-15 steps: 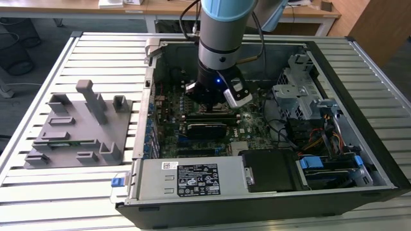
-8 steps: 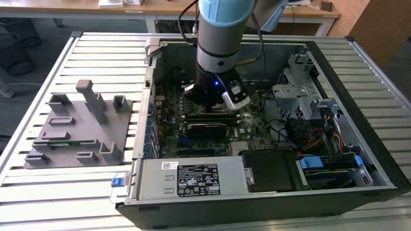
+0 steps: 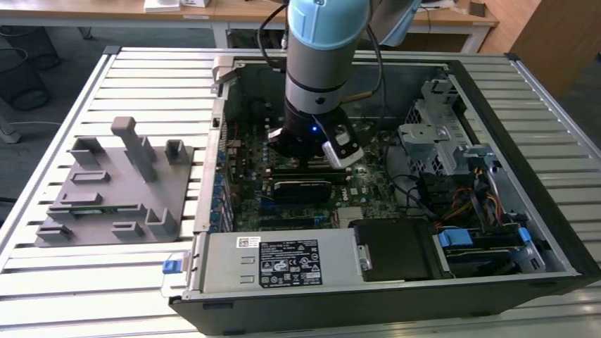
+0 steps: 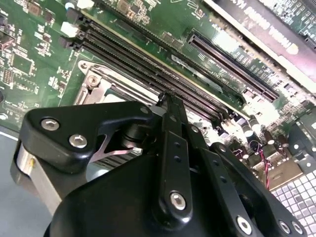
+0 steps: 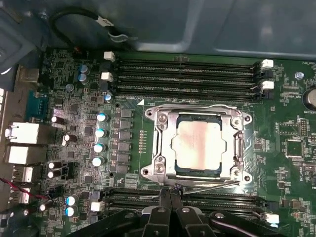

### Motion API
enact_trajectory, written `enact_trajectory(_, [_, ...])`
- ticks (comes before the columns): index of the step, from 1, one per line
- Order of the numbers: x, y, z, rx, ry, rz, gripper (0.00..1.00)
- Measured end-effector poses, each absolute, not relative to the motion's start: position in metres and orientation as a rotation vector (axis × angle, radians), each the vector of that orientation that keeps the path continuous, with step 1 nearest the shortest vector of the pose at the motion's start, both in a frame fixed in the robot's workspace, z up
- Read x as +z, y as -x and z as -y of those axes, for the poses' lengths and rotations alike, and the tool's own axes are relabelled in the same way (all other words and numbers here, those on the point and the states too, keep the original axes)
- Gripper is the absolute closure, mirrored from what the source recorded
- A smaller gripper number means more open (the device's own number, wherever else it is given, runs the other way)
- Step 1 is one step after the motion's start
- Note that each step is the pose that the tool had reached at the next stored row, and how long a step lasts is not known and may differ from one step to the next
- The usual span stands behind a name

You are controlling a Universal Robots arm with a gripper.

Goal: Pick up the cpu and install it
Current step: 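Install the second cpu locking lever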

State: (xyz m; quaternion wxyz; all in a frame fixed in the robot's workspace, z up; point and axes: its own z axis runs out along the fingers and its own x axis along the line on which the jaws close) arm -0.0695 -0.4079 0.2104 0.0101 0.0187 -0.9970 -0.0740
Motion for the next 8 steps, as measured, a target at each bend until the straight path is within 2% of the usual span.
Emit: enact_trajectory(8, [0.2040,0.0780,0.4106,-0.260,-0.059,3.110,0.89])
